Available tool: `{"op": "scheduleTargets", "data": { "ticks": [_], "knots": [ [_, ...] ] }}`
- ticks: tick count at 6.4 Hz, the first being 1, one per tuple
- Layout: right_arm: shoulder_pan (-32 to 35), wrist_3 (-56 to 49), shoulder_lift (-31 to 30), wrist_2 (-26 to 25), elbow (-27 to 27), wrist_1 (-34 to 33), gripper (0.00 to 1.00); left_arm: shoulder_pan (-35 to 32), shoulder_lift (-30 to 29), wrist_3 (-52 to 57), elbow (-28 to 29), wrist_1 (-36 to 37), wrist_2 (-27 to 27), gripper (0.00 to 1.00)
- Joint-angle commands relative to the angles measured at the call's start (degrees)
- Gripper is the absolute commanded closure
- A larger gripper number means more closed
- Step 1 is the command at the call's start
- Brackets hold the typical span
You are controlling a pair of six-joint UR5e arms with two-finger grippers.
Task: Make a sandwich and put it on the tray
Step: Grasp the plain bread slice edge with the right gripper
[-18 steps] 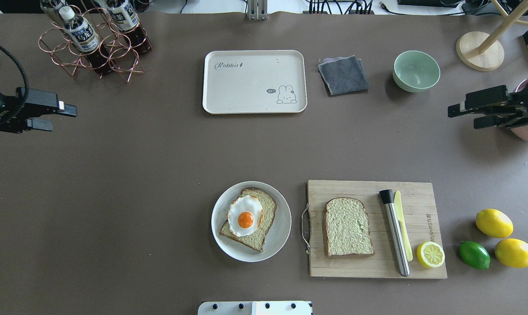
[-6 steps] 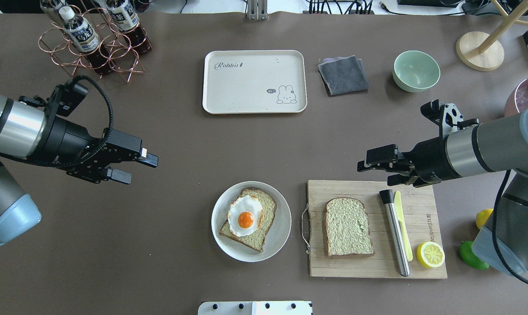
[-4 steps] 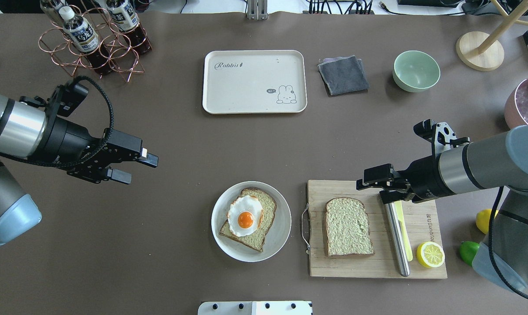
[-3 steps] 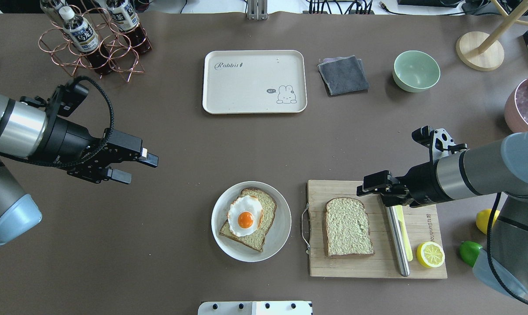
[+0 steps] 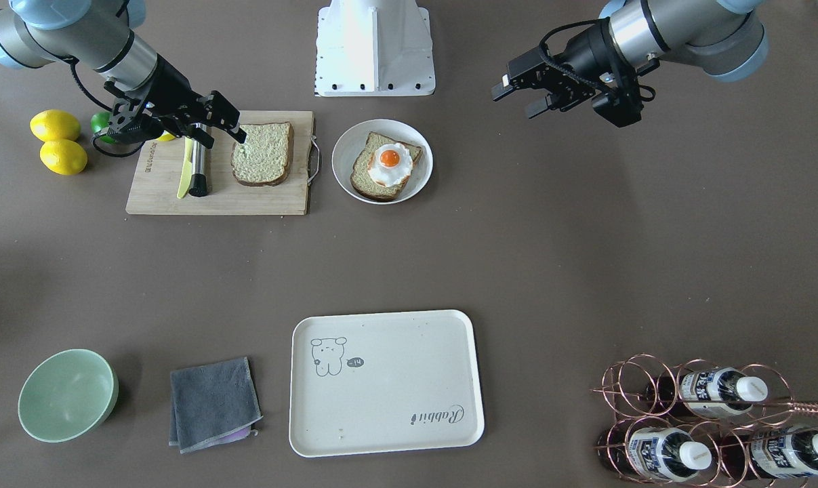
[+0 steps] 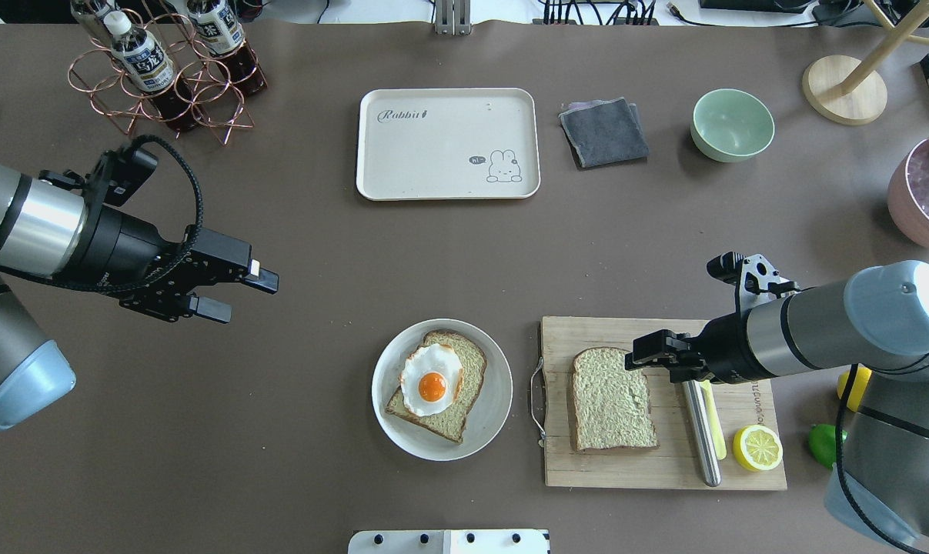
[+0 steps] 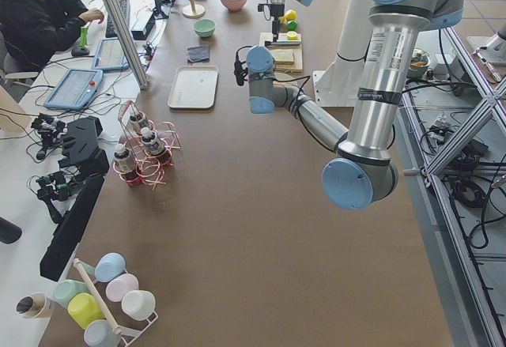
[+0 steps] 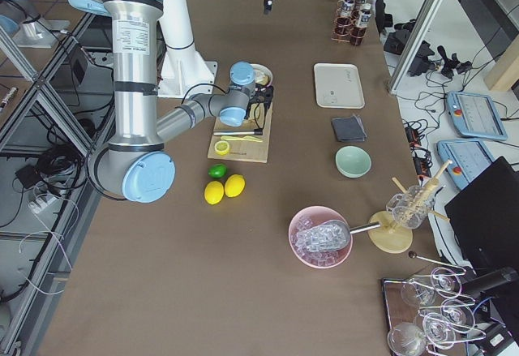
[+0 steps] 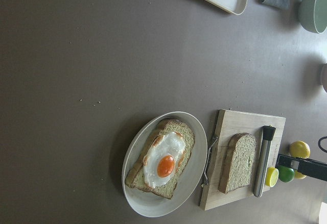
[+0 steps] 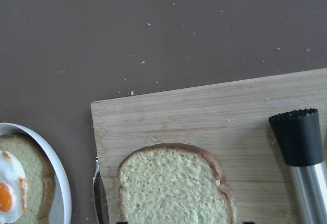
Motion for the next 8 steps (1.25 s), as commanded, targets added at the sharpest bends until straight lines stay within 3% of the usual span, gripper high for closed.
{"op": "scheduleTargets", "data": {
  "ticks": [1,7,8],
  "knots": [
    [-2.37,-0.36,-0.21,-2.90,-1.20,0.08,0.20,0.00,0.01,0.00,0.31,0.00,0.20,0.02],
    [-6.50,-0.27,-0.57,-7.91,-2.34,-0.09,0.21,0.00,-0.08,0.09,0.48,0.00,0.38,0.03],
    [-6.50,-0.19,-0.48,-8.17,-2.35,-0.01,0.51,0.00,-0.08,0.09,0.48,0.00,0.38,0.03]
  ]
}}
